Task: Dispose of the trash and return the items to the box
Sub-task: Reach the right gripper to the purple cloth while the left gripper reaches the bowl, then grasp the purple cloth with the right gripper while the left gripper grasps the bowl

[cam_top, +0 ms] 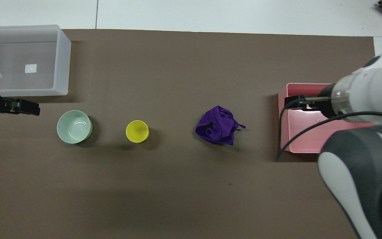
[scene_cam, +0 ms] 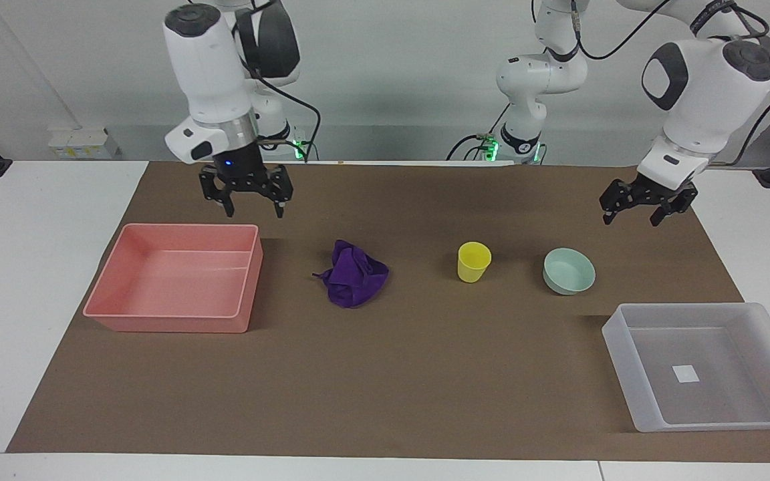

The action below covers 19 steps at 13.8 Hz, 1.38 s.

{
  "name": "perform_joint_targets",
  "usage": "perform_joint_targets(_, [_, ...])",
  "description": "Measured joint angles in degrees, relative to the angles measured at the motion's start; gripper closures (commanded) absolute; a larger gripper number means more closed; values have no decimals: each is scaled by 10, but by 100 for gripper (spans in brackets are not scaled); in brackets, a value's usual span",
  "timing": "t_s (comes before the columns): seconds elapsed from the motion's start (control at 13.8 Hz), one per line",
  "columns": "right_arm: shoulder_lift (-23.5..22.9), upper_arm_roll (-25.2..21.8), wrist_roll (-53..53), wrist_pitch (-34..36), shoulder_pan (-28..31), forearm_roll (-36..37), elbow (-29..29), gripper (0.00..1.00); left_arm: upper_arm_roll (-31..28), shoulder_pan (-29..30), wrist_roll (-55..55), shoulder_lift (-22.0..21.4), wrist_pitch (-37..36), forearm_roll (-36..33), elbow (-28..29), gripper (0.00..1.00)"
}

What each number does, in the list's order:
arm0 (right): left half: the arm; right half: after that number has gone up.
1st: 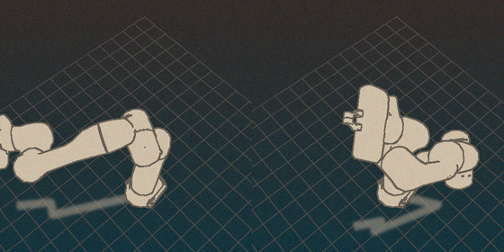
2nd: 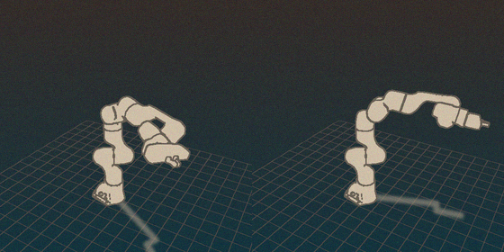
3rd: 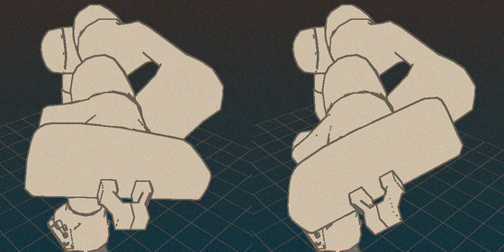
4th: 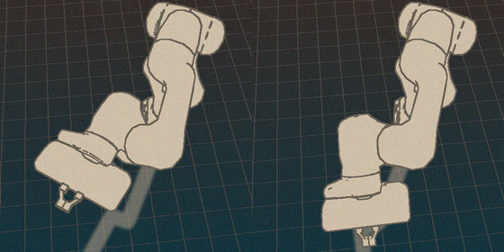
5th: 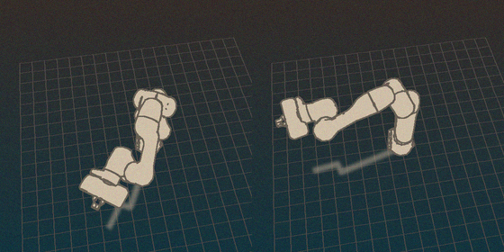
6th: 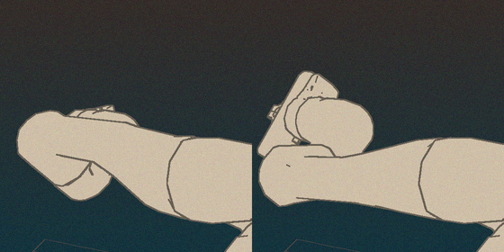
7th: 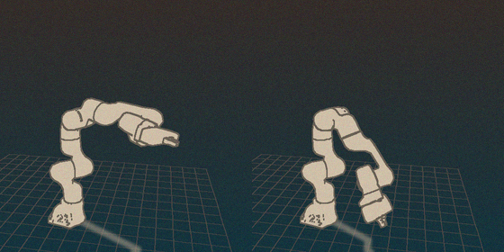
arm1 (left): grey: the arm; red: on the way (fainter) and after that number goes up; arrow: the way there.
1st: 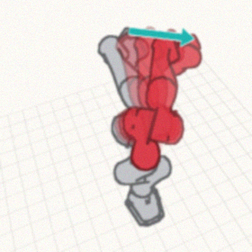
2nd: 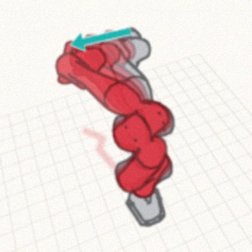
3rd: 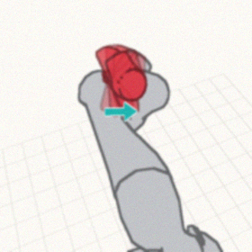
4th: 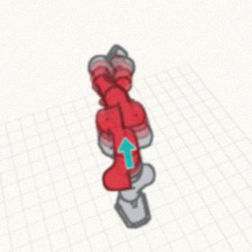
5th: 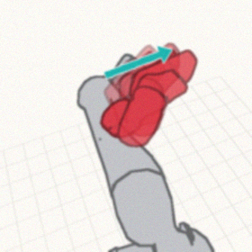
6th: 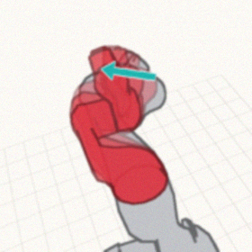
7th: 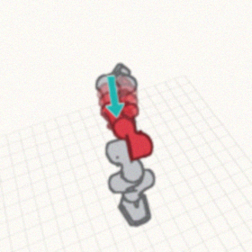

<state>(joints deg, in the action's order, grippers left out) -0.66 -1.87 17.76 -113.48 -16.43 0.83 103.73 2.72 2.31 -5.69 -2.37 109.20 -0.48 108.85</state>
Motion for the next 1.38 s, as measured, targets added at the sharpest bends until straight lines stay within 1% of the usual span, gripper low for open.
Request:
perform_joint_targets(0.22, [-77, 1, 43, -99, -50, 0, 8, 0, 0, 7, 0, 5, 77, 0, 63, 0])
perform_joint_targets(0.36, [-126, 1, 46, -152, -66, 0, 15, 0, 0, 10, 0, 12, 130, 0, 105, 0])
perform_joint_targets(0.43, [-144, 1, 46, -174, -70, 0, 22, 0, 0, 10, 1, 17, 155, 1, 123, 0])
perform_joint_targets(0.51, [-155, 1, 46, -193, -75, 0, 32, 0, 0, 10, 4, 23, 181, 1, 140, 0])
perform_joint_targets(0.65, [-161, 1, 46, -229, -89, 0, 61, 0, 2, 10, 8, 35, 229, 2, 169, 0])
perform_joint_targets(0.94, [-162, 1, 41, -252, -104, 0, 111, 0, 5, 10, 10, 64, 288, 18, 197, 0])
perform_joint_targets(1.01, [-163, 1, 38, -253, -104, 0, 120, 16, 5, 10, 11, 74, 299, 19, 200, 0])
perform_joint_targets(1.09, [-166, 1, 35, -257, -107, 0, 126, 64, 5, 10, 11, 81, 306, 19, 202, 11])
perform_joint_targets(1.16, [-168, 1, 33, -263, -111, 0, 129, 89, 5, 10, 12, 87, 309, 19, 203, 42])
perform_joint_targets(1.23, [-170, 1, 33, -264, -116, 0, 129, 100, 5, 10, 12, 91, 310, 19, 204, 74])
perform_joint_targets(1.3, [-171, 1, 33, -264, -117, 0, 129, 100, 5, 10, 13, 92, 310, 20, 204, 100])
perform_joint_targets(1.38, [-171, 0, 33, -264, -117, -3, 129, 100, 5, 10, 13, 92, 310, 21, 204, 100])
